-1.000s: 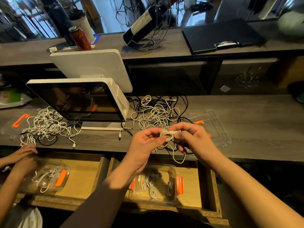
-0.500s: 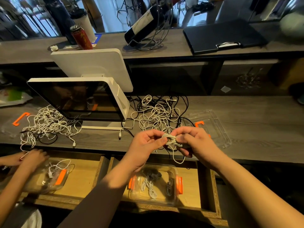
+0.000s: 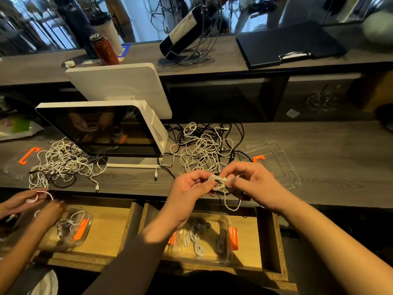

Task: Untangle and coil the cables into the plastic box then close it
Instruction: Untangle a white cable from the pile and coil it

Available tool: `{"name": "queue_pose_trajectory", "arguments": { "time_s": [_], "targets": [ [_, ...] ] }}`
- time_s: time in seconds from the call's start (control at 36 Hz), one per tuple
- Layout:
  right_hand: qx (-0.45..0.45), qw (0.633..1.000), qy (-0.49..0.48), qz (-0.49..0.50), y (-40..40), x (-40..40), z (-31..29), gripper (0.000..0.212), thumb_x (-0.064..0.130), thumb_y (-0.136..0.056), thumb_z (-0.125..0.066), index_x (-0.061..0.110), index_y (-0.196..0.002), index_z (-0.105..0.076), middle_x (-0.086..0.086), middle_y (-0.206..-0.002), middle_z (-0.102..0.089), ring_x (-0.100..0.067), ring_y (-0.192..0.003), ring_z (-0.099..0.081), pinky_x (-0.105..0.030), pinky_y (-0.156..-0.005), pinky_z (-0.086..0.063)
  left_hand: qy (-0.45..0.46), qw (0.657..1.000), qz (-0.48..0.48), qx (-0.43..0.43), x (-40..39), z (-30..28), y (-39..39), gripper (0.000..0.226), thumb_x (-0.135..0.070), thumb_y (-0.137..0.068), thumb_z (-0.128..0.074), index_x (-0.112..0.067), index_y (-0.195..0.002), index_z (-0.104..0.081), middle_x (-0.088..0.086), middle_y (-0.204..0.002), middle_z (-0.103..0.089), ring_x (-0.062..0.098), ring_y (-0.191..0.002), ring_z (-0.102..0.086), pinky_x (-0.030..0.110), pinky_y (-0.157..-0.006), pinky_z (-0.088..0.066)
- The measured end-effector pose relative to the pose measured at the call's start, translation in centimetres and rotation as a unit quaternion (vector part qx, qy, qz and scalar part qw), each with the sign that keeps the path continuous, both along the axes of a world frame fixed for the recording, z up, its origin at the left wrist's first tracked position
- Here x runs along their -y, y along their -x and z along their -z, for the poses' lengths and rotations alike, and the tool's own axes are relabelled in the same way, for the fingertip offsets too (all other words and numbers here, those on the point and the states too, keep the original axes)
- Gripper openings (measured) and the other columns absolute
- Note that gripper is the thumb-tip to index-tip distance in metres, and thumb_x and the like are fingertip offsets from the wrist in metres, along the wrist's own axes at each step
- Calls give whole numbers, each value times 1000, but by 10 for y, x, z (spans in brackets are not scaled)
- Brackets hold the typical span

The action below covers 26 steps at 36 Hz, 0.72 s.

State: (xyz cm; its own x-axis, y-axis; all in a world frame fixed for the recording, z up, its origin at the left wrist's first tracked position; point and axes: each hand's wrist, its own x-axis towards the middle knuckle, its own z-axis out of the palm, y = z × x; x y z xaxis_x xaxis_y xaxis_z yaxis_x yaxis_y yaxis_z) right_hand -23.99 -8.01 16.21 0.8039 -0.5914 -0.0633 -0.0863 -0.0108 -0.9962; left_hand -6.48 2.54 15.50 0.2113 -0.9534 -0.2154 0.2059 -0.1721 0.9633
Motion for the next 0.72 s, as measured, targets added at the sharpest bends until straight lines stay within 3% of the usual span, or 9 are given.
{"name": "queue_pose_trajectory", "arguments": {
  "time_s": [0.14,0.25,0.31,0.39,0.5,0.58,0.72],
  "targets": [
    [-4,1000,11,-20,1,1,-4,13,1,-93,-61,9,-100,-69,8,-76,-64,-2,-64,-57,-15,-58,-47,-29,993,-19,-109,-2,0,3,23,-7,-78,-67,1,-99,-67,10,-85,-70,14,-73,-65,23,-69,-57],
    [-2,999,15,-42,0,7,-8,14,20,-88,-66,14,-101,-69,-10,-84,-63,-19,-71,-56,-31,-63,-48,-50,979,-43,-191,-1,-4,7,23,-4,-76,-63,5,-97,-65,11,-84,-71,14,-74,-67,23,-65,-57],
    [0,999,8,-49,-1,9,-9,12,12,-91,-65,10,-102,-68,-11,-84,-63,-19,-71,-56,-29,-62,-48,-61,973,-49,-216,0,-5,7,18,-4,-76,-63,2,-91,-67,10,-83,-72,14,-72,-67,23,-64,-57],
    [-9,1000,8,-20,-2,8,-6,16,5,-93,-64,10,-107,-67,1,-85,-64,-13,-66,-56,-24,-58,-49,-70,971,-75,-218,3,-4,6,10,-4,-74,-65,-1,-80,-72,13,-85,-72,16,-71,-69,24,-66,-58],
    [-24,997,-32,60,-4,9,3,18,11,-87,-72,15,-104,-67,-3,-89,-71,-19,-71,-64,-38,-69,-55,-61,980,-87,-171,8,-3,3,11,-4,-71,-68,-3,-80,-74,13,-86,-75,17,-76,-71,25,-71,-60],
    [-25,996,-70,51,-2,10,5,14,10,-88,-70,16,-100,-72,-6,-88,-71,-19,-72,-65,-35,-70,-55,-62,983,-71,-157,10,-5,3,18,-5,-72,-67,1,-90,-69,11,-85,-75,16,-78,-72,25,-71,-59],
    [-24,995,-93,10,5,11,3,12,10,-91,-67,15,-100,-74,-10,-90,-69,-19,-74,-62,-28,-68,-53,-70,971,-66,-218,11,-3,9,12,-1,-73,-63,0,-85,-63,11,-81,-72,17,-73,-70,26,-68,-61]
  ]
}}
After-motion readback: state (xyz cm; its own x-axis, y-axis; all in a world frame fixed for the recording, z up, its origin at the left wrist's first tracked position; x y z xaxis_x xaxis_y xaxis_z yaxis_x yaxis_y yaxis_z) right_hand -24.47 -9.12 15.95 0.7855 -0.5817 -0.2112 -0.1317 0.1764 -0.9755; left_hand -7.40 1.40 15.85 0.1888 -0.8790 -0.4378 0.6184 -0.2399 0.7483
